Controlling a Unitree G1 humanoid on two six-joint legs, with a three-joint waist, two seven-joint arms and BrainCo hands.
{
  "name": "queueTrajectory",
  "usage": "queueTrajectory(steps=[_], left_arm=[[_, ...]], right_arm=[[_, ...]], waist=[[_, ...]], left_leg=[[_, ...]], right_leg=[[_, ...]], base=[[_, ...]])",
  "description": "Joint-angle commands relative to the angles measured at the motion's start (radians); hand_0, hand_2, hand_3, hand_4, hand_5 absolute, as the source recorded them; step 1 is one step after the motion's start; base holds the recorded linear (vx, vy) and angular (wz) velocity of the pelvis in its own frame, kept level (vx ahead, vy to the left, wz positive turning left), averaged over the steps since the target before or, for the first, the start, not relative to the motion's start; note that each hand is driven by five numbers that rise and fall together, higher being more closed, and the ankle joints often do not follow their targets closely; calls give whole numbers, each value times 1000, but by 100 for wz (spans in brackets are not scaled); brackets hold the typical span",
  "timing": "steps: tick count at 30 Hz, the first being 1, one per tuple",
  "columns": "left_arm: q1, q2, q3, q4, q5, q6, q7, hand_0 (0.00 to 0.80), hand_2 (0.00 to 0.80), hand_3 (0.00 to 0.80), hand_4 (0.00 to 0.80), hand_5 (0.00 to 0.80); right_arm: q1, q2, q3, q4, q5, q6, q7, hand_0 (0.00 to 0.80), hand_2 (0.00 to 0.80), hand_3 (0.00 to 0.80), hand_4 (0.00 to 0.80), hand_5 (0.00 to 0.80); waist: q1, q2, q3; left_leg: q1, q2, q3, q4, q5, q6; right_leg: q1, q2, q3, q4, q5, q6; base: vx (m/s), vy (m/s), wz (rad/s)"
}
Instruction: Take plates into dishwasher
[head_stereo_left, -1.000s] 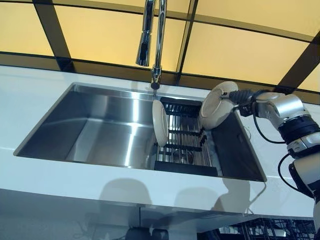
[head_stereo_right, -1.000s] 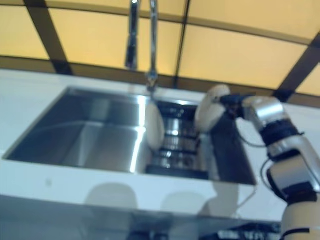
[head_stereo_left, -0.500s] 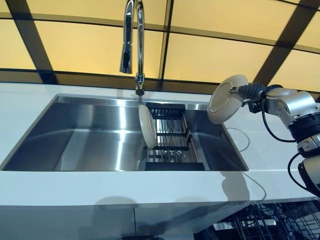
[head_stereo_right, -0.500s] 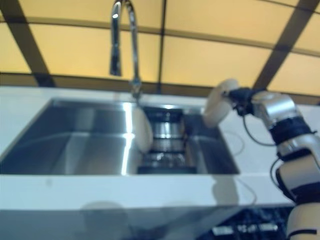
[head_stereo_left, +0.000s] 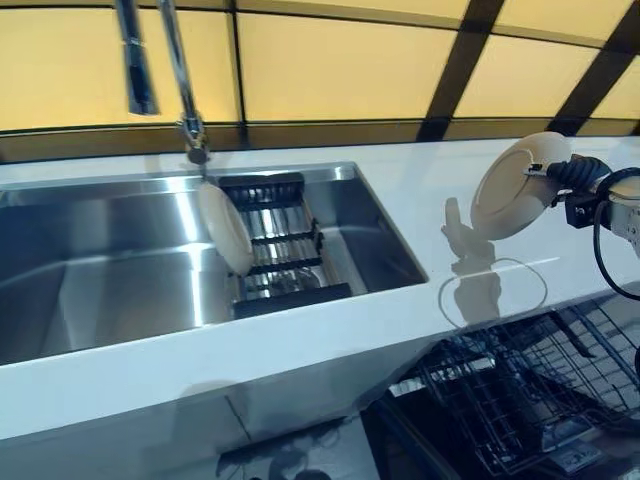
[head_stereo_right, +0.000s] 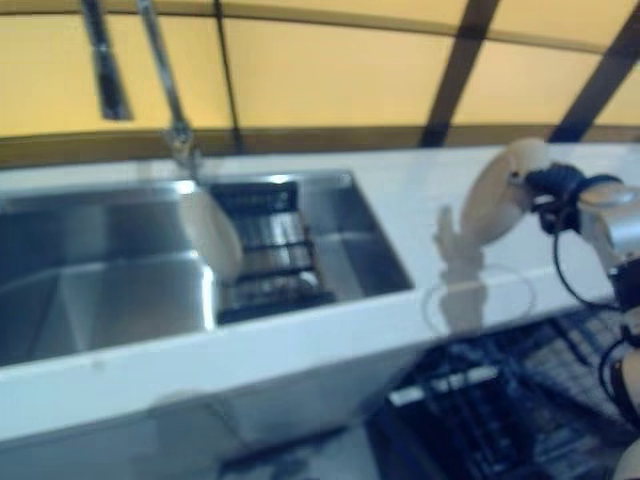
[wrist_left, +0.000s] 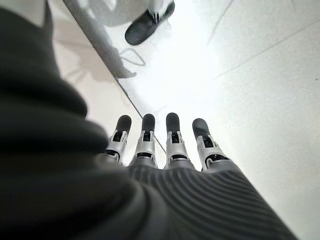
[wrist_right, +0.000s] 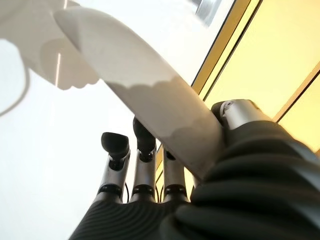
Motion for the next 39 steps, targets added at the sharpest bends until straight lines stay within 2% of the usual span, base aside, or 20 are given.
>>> queueTrajectory(steps=[1, 6, 10, 21, 31, 37, 39], left_arm=[[-51, 4, -4, 47, -34, -15, 28, 0, 0, 0, 0, 0], [-36, -21, -8, 48, -30, -22, 29, 0, 0, 0, 0, 0], [-25, -31, -6, 46, -27, -23, 34, 0, 0, 0, 0, 0], [-6, -13, 12, 57, -14, -36, 24, 0, 0, 0, 0, 0], [4, -13, 16, 59, 3, -48, 20, 0, 0, 0, 0, 0], [-1, -1, 25, 44, 7, -33, 23, 0, 0, 0, 0, 0], [6, 3, 35, 39, -3, -34, 37, 0, 0, 0, 0, 0]], right_arm=[[-52, -48, -10, -1, -27, -85, 21, 800, 800, 800, 800, 800], [-66, -77, 10, -8, -39, -71, 60, 800, 800, 800, 800, 800], [-47, -102, 7, -14, -60, -30, 137, 800, 800, 800, 800, 800], [29, -210, -70, 3, -103, 10, 187, 800, 800, 800, 800, 800], [23, -274, -61, 20, -205, -2, 279, 800, 800, 800, 800, 800], [32, -301, -40, -24, -321, -6, 442, 800, 800, 800, 800, 800], [69, -304, -37, -27, -384, -37, 482, 800, 800, 800, 800, 800]], waist=[[5, -6, -31], [-8, -2, -41], [-25, 0, -42], [-61, -3, -45], [-83, -14, -53], [-104, -13, -53], [-107, -13, -48]], left_leg=[[-87, -67, -54, -1, -56, -21], [-88, -64, -58, -3, -48, -35], [-79, -57, -59, -3, -40, -42], [-67, -41, -59, -3, -34, -51], [-64, -20, -36, -3, -23, -63], [-77, 2, -13, -3, -24, -73], [-94, 16, -8, -3, -24, -81]], right_leg=[[37, 44, -7, 20, -25, 22], [37, 60, -10, 19, -35, 0], [27, 73, -6, 33, -44, -19], [18, 97, 16, 74, -67, -36], [24, 110, 18, 81, -71, -45], [11, 114, 6, 102, -76, -45], [1, 121, -4, 109, -76, -54]], base=[[-137, -103, -31], [-95, -55, -16], [-90, -36, -1], [-83, -36, 1], [-42, -45, -2], [-78, -80, -6], [-144, -170, -1]])
